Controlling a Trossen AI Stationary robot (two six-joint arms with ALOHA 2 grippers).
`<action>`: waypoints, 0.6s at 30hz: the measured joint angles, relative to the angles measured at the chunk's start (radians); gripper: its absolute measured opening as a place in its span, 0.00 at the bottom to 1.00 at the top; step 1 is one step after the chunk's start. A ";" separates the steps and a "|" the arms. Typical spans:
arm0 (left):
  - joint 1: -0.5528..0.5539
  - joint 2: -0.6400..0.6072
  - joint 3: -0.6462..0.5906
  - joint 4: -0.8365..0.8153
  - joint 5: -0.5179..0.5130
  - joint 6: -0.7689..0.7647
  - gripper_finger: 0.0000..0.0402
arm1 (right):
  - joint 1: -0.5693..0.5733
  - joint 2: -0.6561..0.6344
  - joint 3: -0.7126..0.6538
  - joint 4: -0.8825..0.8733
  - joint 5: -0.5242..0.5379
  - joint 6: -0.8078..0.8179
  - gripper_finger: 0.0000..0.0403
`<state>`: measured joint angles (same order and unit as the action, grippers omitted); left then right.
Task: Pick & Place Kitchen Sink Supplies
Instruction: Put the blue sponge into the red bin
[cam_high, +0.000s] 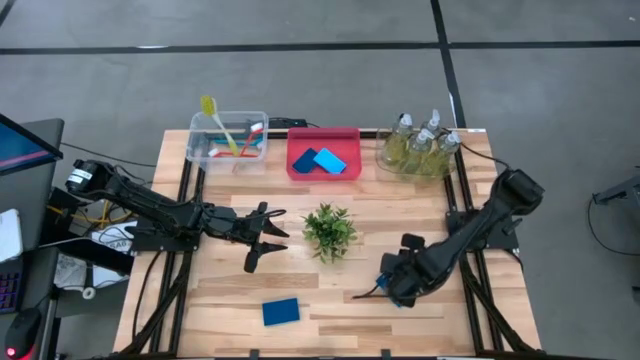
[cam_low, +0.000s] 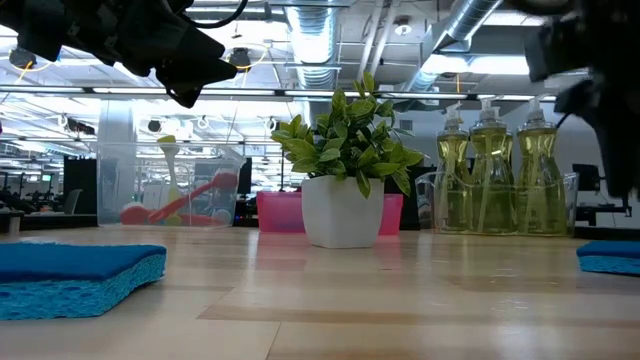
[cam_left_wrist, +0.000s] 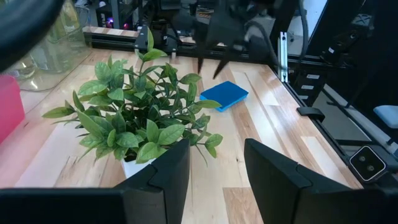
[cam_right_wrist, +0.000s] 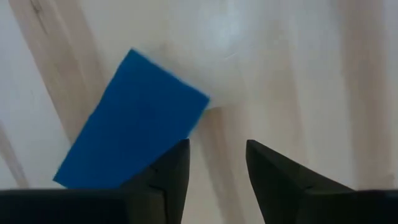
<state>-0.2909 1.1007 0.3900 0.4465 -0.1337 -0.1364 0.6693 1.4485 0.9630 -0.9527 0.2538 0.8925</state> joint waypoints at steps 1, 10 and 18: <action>0.000 0.000 0.000 0.000 0.000 0.000 0.38 | 0.000 0.018 0.000 0.014 -0.013 0.000 0.37; 0.000 0.000 0.000 0.000 0.000 -0.001 0.38 | -0.004 0.088 0.000 0.148 -0.080 -0.006 0.33; 0.000 0.000 0.000 0.000 0.000 -0.002 0.38 | -0.004 0.135 0.001 0.213 -0.101 -0.011 0.32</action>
<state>-0.2910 1.1007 0.3898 0.4467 -0.1341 -0.1380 0.6655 1.5835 0.9640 -0.7400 0.1532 0.8810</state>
